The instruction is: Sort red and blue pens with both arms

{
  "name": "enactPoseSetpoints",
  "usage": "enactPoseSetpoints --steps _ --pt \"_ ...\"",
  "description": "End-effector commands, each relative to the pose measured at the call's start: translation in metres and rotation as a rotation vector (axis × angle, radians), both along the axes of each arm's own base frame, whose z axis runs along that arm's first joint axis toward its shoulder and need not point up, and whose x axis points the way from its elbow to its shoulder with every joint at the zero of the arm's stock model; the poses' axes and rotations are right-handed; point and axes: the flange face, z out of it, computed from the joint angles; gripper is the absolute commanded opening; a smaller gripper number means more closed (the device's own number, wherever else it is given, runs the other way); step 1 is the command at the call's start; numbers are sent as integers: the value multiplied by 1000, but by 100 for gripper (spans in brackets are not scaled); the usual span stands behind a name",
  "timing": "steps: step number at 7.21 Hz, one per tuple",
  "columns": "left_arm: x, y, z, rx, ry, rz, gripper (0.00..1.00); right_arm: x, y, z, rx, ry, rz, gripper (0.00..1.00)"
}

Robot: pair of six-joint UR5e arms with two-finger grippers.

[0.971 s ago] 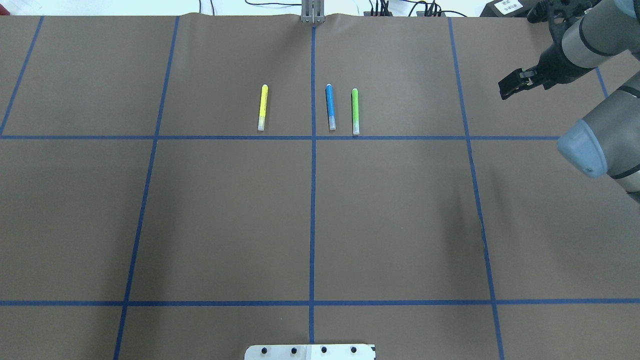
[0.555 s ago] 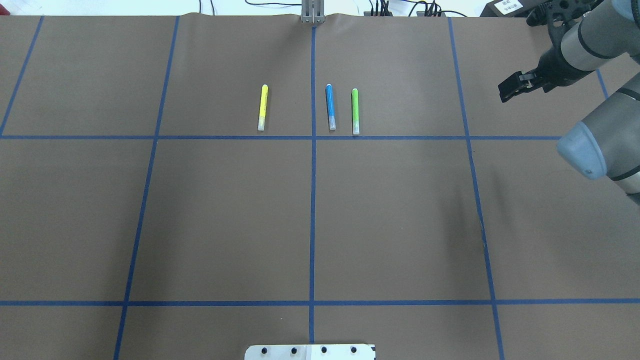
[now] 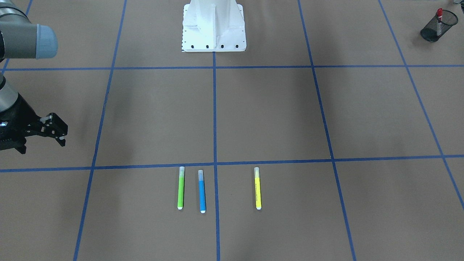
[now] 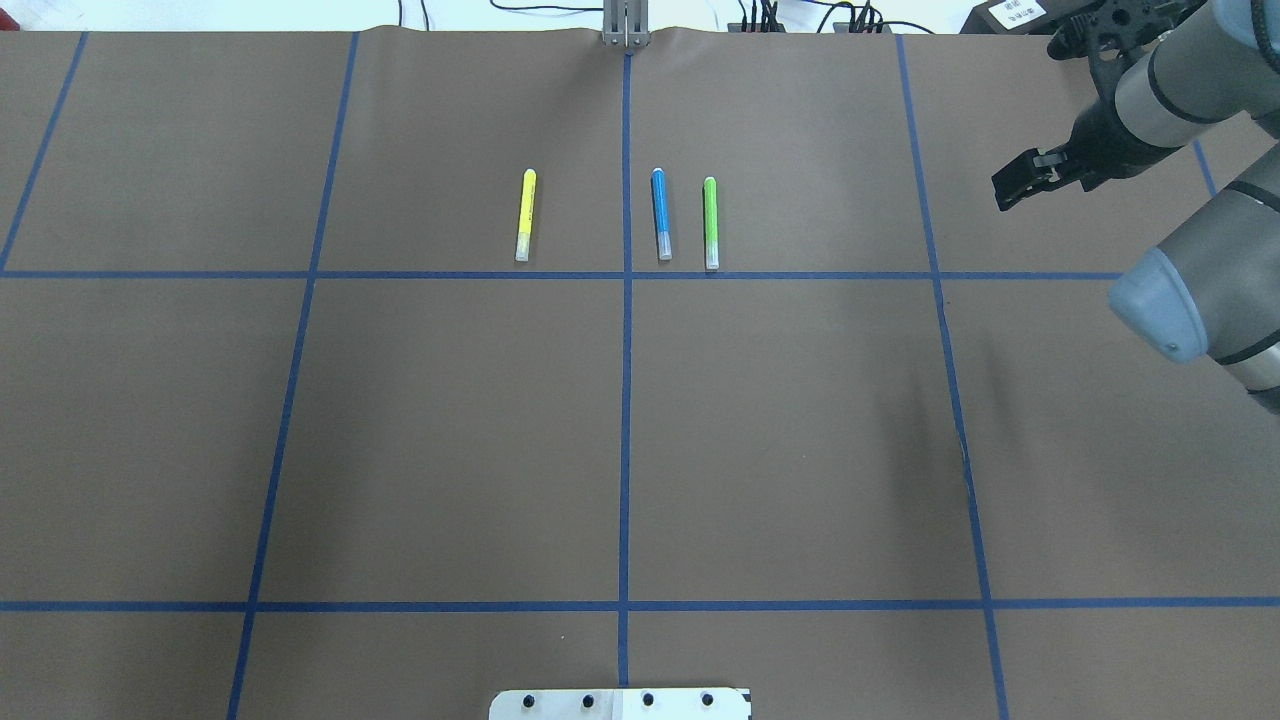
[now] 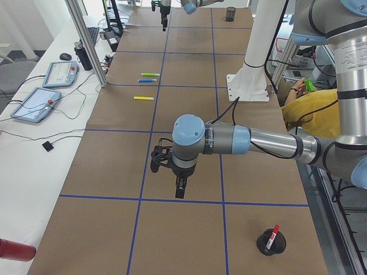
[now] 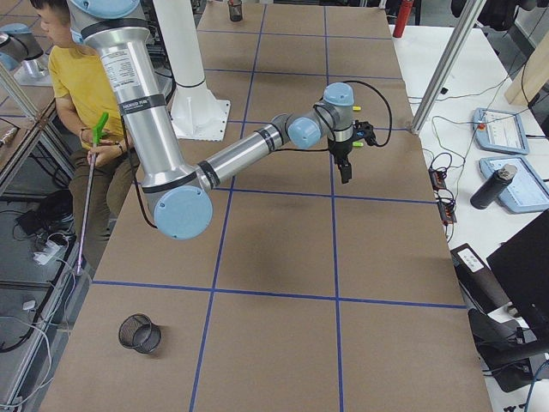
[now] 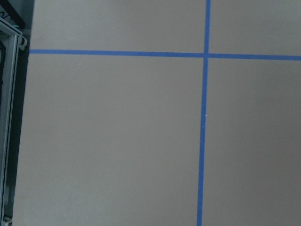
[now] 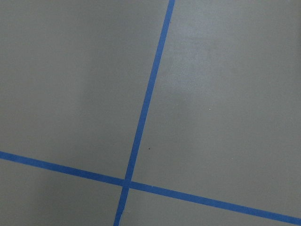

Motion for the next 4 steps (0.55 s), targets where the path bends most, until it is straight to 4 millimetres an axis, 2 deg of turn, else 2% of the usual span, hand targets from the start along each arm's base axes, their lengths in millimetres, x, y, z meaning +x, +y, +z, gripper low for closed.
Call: enactPoseSetpoints --steps 1,2,3,4 --pt "12 -22 26 34 46 17 100 -11 1 -5 -8 -10 -1 100" --pt "21 -32 23 50 45 40 100 -22 3 -15 -26 -28 17 100" --pt "27 -33 23 55 45 55 100 -37 5 -29 -56 -54 44 100" --pt "27 -33 22 58 45 55 100 -68 4 -53 -88 -85 63 100"
